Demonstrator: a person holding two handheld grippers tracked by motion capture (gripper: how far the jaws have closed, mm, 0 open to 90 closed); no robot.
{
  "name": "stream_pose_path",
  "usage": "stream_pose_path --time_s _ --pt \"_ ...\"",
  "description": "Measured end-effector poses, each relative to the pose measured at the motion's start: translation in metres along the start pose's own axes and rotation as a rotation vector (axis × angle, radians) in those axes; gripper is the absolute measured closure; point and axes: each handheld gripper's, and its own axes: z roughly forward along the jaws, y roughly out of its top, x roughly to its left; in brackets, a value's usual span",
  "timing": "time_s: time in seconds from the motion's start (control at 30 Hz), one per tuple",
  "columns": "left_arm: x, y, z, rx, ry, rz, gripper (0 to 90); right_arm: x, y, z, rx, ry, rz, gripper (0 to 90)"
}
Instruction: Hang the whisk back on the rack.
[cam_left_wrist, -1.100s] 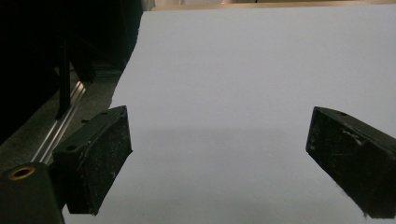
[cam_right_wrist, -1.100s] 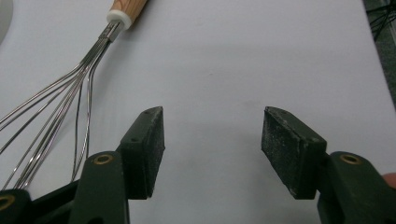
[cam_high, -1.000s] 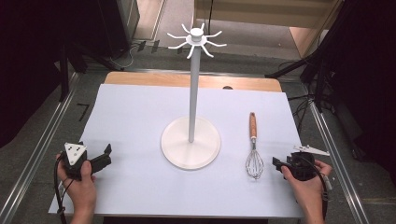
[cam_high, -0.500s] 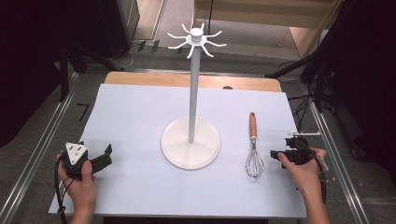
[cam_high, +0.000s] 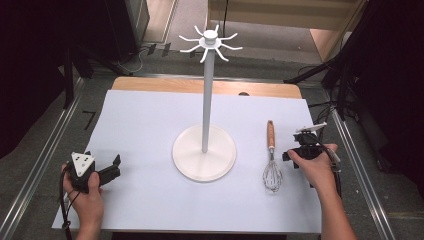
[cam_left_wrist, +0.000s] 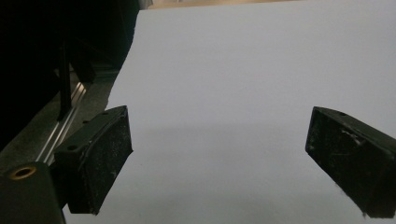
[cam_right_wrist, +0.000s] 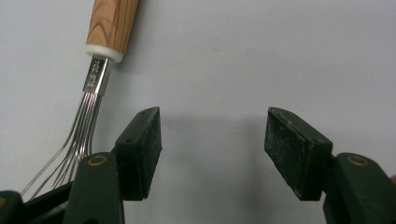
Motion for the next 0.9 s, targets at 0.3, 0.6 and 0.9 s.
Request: stream_pose_path --time_s 0.3,0.6,0.9 --pt "-0.001 0.0 0.0 0.002 -0.003 0.01 7.8 0.002 0.018 0.005 0.065 -0.02 0.019 42.2" --pt "-0.002 0.0 0.001 0.006 -0.002 0.02 7.8 0.011 0.026 0.007 0.103 -0.023 0.048 48.2" --pt "-0.002 0.0 0.001 0.007 -0.004 0.025 7.9 0.02 0.03 0.001 0.109 0.003 0.064 54.8"
